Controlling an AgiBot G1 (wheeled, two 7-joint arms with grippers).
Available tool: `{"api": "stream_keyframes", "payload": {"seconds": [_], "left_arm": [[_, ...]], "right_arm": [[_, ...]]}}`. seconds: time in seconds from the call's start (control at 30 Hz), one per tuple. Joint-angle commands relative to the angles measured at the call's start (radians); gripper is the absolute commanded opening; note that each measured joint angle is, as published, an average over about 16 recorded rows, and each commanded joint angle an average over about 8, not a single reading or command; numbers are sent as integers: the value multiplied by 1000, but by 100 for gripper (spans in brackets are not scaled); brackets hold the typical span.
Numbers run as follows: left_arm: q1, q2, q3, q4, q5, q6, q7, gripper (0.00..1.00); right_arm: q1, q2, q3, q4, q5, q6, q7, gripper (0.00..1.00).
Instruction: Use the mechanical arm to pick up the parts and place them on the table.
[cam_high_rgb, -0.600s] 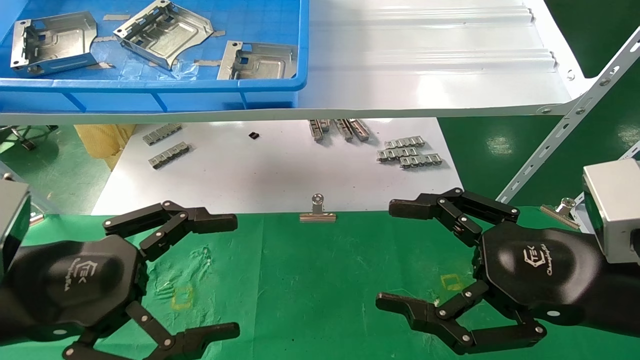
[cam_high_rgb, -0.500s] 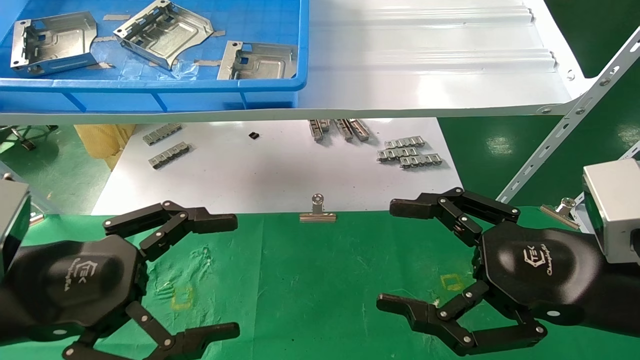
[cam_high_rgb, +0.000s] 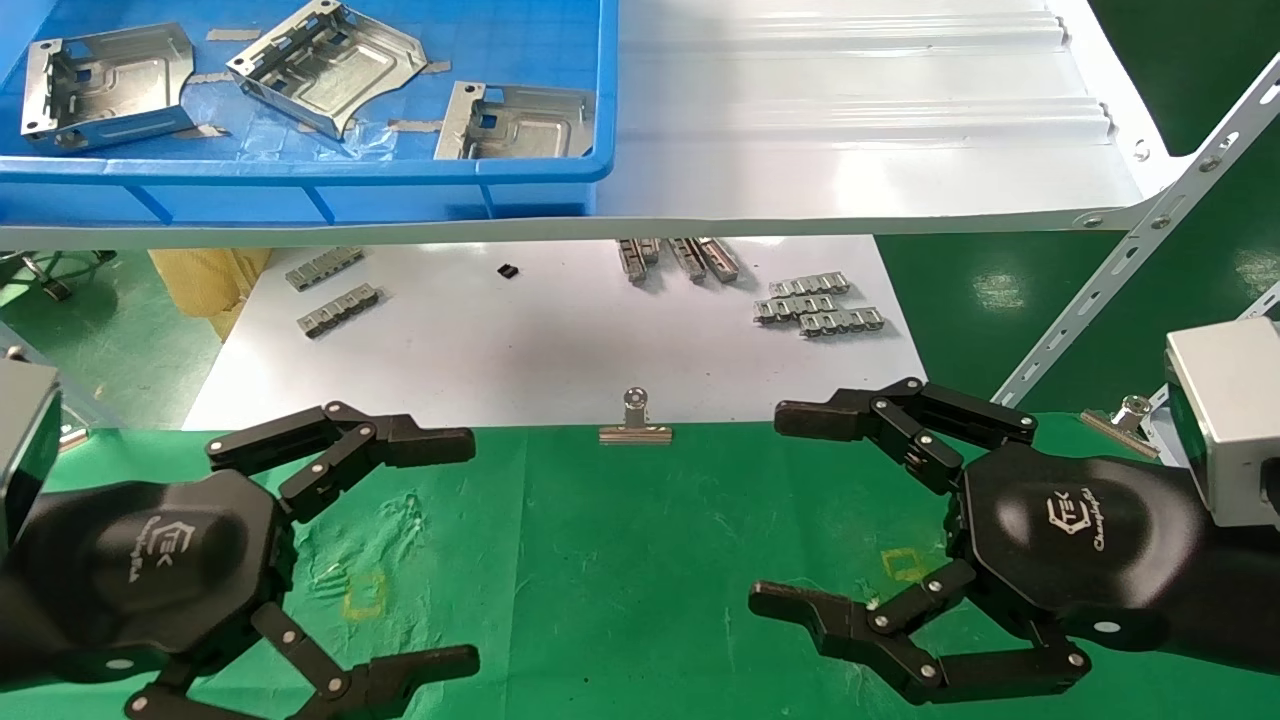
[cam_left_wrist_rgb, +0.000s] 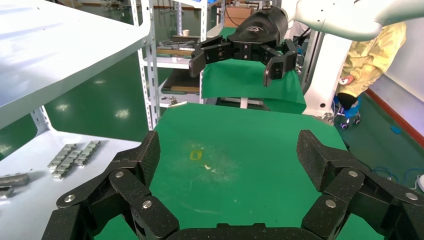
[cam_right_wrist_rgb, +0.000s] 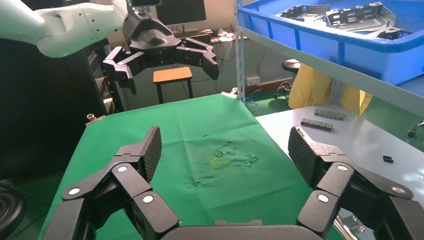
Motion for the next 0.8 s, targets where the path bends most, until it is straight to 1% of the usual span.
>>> {"api": "stream_keyframes", "payload": {"seconds": [0.03,0.8], "left_arm": [[0,0,0,0,0,0,0,100],[-3,-2,0,-4,5,3,5,100]], "right_arm": [[0,0,0,0,0,0,0,0],[0,0,0,0,0,0,0,0]]}}
